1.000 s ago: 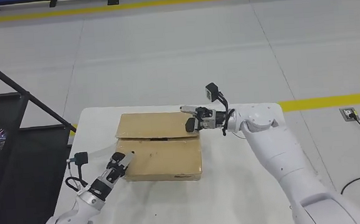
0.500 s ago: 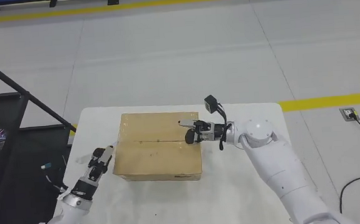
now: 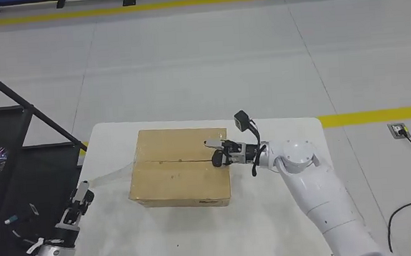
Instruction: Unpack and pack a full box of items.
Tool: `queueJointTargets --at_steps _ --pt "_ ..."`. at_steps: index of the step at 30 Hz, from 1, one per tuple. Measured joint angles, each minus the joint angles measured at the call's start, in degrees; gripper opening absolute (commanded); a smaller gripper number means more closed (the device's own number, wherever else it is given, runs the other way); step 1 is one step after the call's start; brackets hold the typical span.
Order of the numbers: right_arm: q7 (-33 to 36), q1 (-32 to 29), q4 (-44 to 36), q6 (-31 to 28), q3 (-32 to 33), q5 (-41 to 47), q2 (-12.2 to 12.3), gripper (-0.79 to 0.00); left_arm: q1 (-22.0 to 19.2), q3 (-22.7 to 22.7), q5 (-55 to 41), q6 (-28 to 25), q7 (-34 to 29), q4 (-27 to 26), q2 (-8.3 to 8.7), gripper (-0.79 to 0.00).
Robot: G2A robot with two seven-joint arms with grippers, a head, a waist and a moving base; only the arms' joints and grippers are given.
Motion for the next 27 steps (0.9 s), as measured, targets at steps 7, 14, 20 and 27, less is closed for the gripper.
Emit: queueJointTargets --at_steps 7,14,20,27 --pt "0.0 0.0 0.0 0.0 0.0 0.0 0.0 0.0 -1.2 0.5 -0.9 1.2 0.4 1.2 -0.07 0.0" --pt "0.0 0.0 0.0 0.0 0.0 0.0 0.0 0.0 -13.5 7.4 -2.9 14.8 -1.6 16.9 -0.63 0.0" --pt "0.0 0.0 0.0 0.0 0.0 0.0 0.0 0.0 -20.8 10.3 -9.2 15.0 -5.5 27.4 -1.2 0.0" --pt "0.0 0.0 0.0 0.0 0.0 0.0 0.0 0.0 -26.3 11.3 -17.0 14.8 -10.3 33.7 -1.68 0.0"
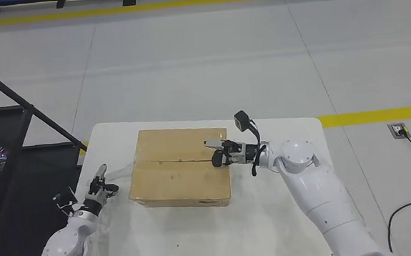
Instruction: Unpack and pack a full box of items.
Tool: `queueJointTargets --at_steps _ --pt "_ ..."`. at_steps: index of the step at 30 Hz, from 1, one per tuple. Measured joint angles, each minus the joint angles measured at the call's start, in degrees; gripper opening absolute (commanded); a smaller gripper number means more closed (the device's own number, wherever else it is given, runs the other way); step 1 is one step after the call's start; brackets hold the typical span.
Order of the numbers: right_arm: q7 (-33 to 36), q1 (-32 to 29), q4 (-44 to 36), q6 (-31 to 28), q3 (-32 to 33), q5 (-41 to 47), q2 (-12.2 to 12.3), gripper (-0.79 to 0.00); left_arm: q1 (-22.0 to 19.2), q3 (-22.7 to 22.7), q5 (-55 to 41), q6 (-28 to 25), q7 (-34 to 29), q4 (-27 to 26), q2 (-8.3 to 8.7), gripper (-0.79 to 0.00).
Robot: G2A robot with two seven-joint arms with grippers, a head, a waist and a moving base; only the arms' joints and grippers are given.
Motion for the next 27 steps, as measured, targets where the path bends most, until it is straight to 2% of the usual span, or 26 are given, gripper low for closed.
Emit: queueJointTargets --at_steps 9,17,22,27 --pt "0.0 0.0 0.0 0.0 0.0 0.0 0.0 0.0 -6.0 2.8 -4.0 1.6 -2.6 6.8 -0.7 0.0" --pt "0.0 0.0 0.0 0.0 0.0 0.0 0.0 0.0 -8.6 2.4 -8.7 -1.9 -1.6 9.7 -1.16 0.0" --pt "0.0 0.0 0.0 0.0 0.0 0.0 0.0 0.0 -6.9 0.7 -10.0 -6.9 0.3 7.0 -1.1 0.0" --pt "0.0 0.0 0.0 0.0 0.0 0.0 0.0 0.0 -2.9 -0.9 -7.5 -11.2 4.2 0.1 -0.9 0.0"
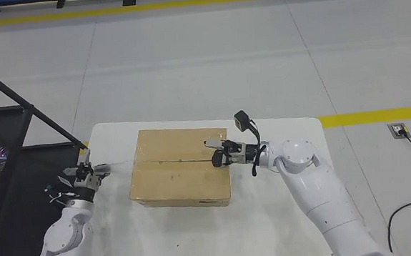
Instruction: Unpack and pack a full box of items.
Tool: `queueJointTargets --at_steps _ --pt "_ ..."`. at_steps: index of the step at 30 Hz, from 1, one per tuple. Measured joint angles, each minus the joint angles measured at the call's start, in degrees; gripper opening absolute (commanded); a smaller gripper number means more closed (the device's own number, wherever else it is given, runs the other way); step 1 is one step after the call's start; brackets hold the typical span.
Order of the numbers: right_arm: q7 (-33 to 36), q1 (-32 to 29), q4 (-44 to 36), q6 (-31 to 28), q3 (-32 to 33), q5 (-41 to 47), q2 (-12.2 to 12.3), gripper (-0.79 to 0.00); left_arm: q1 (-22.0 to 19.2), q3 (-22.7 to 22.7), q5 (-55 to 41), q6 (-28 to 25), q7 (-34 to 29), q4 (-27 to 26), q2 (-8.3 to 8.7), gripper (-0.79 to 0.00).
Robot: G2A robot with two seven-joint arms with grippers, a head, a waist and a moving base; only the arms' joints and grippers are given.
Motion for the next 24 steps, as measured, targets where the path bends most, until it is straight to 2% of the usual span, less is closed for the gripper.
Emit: queueJointTargets --at_steps 6,11,24 --pt "0.0 0.0 0.0 0.0 0.0 0.0 0.0 0.0 5.3 -1.1 6.2 -2.9 6.0 -9.9 0.09 0.0" --pt "0.0 0.0 0.0 0.0 0.0 0.0 0.0 0.0 8.1 -1.2 10.8 -3.1 9.1 -16.5 0.04 0.0" --pt "0.0 0.0 0.0 0.0 0.0 0.0 0.0 0.0 9.4 0.3 18.4 -2.2 10.8 -25.4 -0.14 0.0"
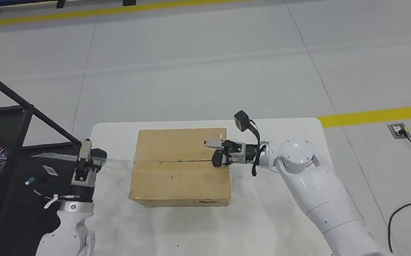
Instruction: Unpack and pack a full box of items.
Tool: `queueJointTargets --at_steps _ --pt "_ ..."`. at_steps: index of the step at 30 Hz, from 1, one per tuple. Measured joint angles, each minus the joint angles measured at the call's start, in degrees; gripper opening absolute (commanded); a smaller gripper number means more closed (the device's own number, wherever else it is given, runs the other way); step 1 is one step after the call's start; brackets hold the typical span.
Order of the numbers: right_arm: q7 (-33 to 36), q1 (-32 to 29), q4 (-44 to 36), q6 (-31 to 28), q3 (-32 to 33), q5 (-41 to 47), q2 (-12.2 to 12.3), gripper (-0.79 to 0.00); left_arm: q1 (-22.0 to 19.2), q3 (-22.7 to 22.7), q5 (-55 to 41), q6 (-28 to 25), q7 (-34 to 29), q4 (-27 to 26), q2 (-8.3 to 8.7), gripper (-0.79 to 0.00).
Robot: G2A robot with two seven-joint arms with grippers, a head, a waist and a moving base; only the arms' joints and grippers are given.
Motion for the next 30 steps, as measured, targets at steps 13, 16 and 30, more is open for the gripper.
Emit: queueJointTargets --at_steps 13,16,30 --pt "-2.5 -3.8 -6.8 1.1 0.8 -1.0 1.0 0.0 1.2 3.8 7.0 2.1 3.1 -7.2 -0.62 0.0" --pt "-2.8 -4.6 -8.6 1.3 1.1 -1.1 1.3 0.0 0.8 5.1 8.5 3.0 3.4 -7.8 -0.8 0.0" --pt "-2.8 -8.5 -15.2 2.3 2.8 -2.9 3.2 0.0 -3.2 13.6 16.0 7.2 5.2 -6.2 -2.05 0.0"
